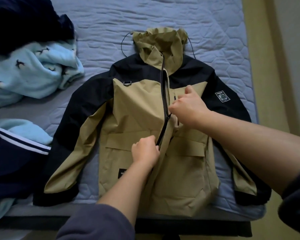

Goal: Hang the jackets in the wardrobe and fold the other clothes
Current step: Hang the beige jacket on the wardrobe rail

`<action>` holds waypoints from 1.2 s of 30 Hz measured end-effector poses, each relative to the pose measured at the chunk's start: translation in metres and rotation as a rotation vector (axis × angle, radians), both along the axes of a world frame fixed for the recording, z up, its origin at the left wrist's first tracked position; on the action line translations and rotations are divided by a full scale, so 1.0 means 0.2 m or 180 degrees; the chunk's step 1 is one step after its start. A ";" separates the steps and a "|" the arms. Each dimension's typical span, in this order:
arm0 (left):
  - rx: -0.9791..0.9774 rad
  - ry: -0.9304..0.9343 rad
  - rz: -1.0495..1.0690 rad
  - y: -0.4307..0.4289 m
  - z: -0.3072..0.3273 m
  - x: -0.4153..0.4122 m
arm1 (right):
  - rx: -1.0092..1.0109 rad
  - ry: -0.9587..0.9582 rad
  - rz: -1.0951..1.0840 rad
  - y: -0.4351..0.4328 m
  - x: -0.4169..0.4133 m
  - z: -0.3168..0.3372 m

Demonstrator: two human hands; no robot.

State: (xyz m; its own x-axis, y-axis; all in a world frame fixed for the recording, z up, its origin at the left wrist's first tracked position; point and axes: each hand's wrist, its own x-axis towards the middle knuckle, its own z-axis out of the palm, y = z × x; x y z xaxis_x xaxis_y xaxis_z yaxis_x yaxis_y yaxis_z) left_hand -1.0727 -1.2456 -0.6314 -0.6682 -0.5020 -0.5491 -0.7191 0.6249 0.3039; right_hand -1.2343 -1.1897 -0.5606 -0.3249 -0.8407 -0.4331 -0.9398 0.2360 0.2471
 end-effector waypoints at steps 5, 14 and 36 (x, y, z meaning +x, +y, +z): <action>0.0073 -0.0146 -0.0064 0.02 -0.05 0.10 | -0.0017 -0.0130 -0.0638 0.00 0.01 -0.08; 0.0351 0.0245 -0.0122 0.07 -0.04 0.19 | -0.0720 -0.1937 -0.3866 -0.02 0.09 -0.35; 0.0819 0.0892 0.0554 0.09 0.05 0.12 | -0.1451 -0.4475 -0.5268 0.15 0.11 -0.23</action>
